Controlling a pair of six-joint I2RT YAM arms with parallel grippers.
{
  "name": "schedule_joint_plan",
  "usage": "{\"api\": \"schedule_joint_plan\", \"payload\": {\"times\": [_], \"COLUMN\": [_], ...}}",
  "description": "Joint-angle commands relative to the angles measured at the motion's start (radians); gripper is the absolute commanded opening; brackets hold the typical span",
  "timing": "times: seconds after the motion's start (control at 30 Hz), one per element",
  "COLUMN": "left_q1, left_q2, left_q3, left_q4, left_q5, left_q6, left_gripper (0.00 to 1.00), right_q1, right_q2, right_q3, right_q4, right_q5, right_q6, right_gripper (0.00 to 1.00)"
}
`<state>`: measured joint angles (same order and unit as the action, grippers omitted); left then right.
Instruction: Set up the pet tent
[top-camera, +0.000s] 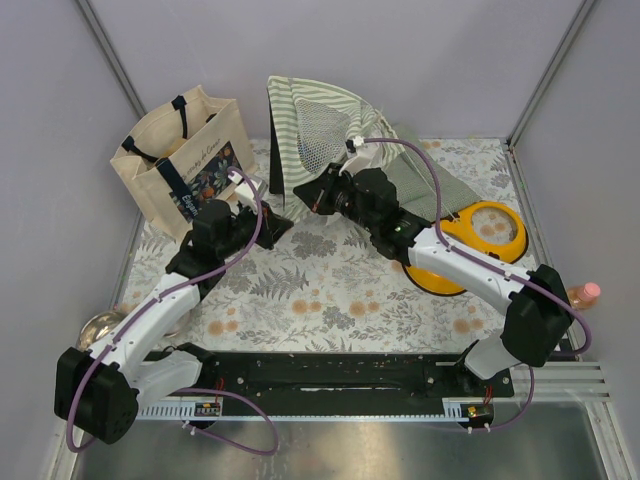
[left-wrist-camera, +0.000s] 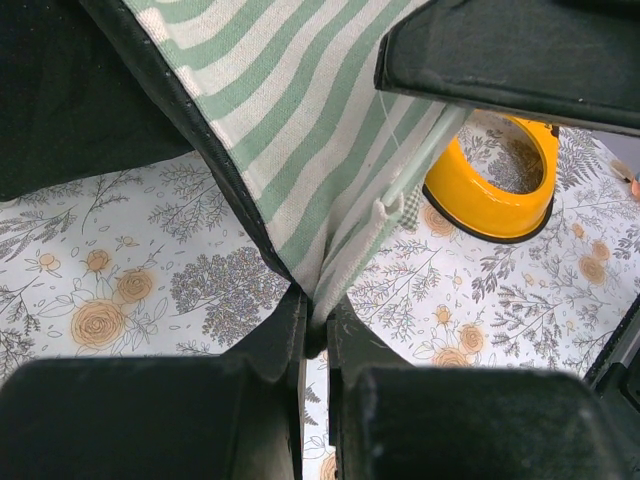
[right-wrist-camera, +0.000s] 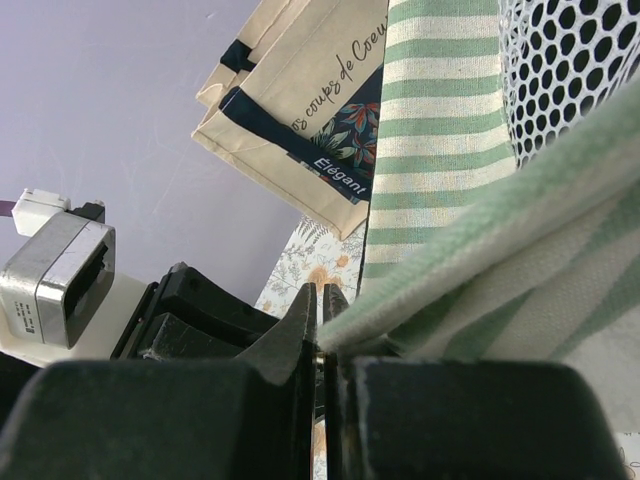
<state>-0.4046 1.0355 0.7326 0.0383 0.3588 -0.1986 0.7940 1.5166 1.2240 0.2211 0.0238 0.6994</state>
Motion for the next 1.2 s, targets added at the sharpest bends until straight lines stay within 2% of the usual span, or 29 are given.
{"api": "schedule_joint_plan", "payload": {"times": [0.0, 0.37, 0.6, 0.83, 1.17], "left_q1": [0.012, 0.012, 0.012, 0.010, 0.009], "left_q2": [0.003, 0.003, 0.032, 0.070, 0.069], "left_q3": [-0.002, 0.021, 0.059, 0.116, 0.171], "left_q4": [-0.255, -0.261, -0.265, -0.304, -0.347], "left_q5": [-0.020, -0.006, 0.006, 0.019, 0.072], "left_q6": [0.019, 0.008, -0.002, 0.001, -0.010], "left_gripper": [0.00, 0.00, 0.00, 0.00, 0.00], "right_q1": [-0.099, -0.101, -0.070, -0.019, -0.006], "right_q2": [-0.039, -0.007, 0.008, 0.013, 0.045], "right_q3": [0.026, 0.028, 0.043, 0.049, 0.035], "right_q4": [0.205, 0.187, 0.172, 0.153, 0.115], "right_q5": [0.186, 0.208, 0.117, 0.102, 0.200], "right_q6": [-0.095, -0.130, -0.169, -0.213, -0.271], "right_gripper": [0.00, 0.00, 0.00, 0.00, 0.00]}}
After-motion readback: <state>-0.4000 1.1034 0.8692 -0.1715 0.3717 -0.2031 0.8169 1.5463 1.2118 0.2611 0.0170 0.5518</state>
